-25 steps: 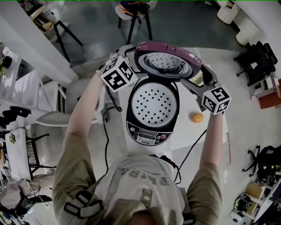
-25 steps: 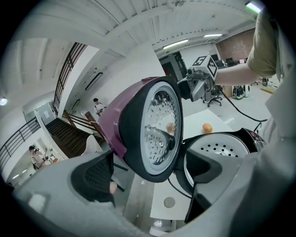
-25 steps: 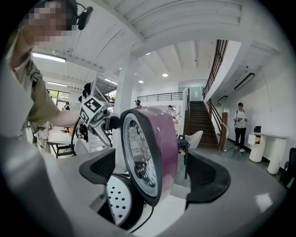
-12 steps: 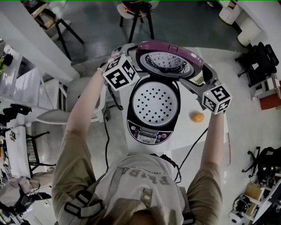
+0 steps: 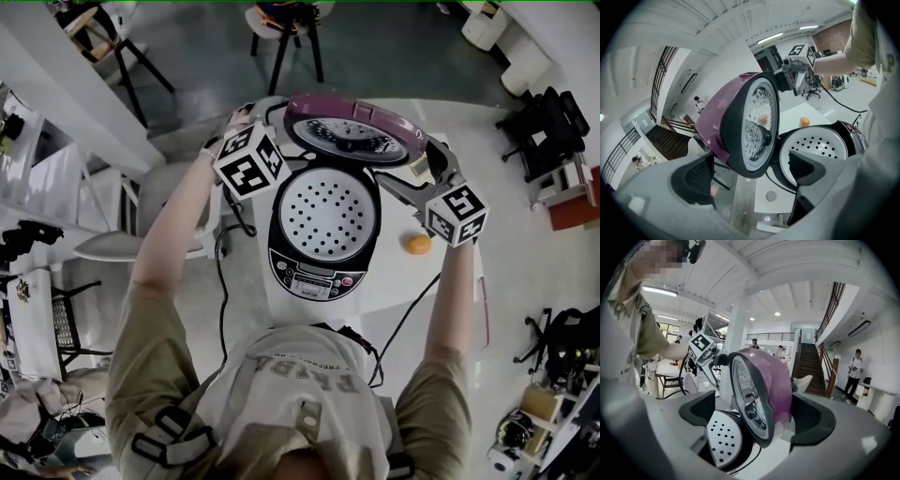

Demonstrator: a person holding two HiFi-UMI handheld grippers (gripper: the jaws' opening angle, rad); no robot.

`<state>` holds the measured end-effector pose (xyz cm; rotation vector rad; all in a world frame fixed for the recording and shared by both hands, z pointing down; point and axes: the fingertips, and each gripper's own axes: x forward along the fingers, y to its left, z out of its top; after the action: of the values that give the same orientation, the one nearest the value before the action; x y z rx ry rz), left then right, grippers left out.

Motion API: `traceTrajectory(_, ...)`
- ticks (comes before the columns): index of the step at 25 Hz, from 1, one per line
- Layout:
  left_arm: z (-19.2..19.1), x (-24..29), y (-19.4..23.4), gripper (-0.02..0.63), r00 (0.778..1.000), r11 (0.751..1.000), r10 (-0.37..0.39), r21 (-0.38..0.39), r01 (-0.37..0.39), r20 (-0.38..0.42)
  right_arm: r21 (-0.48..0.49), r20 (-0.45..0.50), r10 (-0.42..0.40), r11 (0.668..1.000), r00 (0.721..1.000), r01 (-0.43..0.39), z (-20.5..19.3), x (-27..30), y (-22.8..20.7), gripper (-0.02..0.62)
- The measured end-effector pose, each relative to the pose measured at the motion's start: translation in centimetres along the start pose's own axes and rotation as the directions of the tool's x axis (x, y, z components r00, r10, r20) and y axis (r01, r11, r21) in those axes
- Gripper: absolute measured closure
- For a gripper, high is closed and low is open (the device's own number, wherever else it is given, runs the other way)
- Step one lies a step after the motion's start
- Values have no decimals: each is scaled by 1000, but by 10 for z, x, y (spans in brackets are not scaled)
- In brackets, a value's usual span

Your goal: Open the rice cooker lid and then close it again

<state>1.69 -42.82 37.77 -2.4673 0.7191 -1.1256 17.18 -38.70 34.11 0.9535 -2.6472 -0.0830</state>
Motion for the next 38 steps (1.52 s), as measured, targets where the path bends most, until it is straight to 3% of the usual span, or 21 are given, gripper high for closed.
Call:
traceTrajectory(23, -18, -32, -61, 89, 997, 998, -35, 52, 39, -64, -28, -57, 32, 999, 998, -33, -20, -27, 59, 98)
traceTrajectory(38, -37, -48, -107, 83, 987, 991, -79, 93, 93, -142, -78, -175, 87, 992, 981, -102, -44, -42, 103, 86)
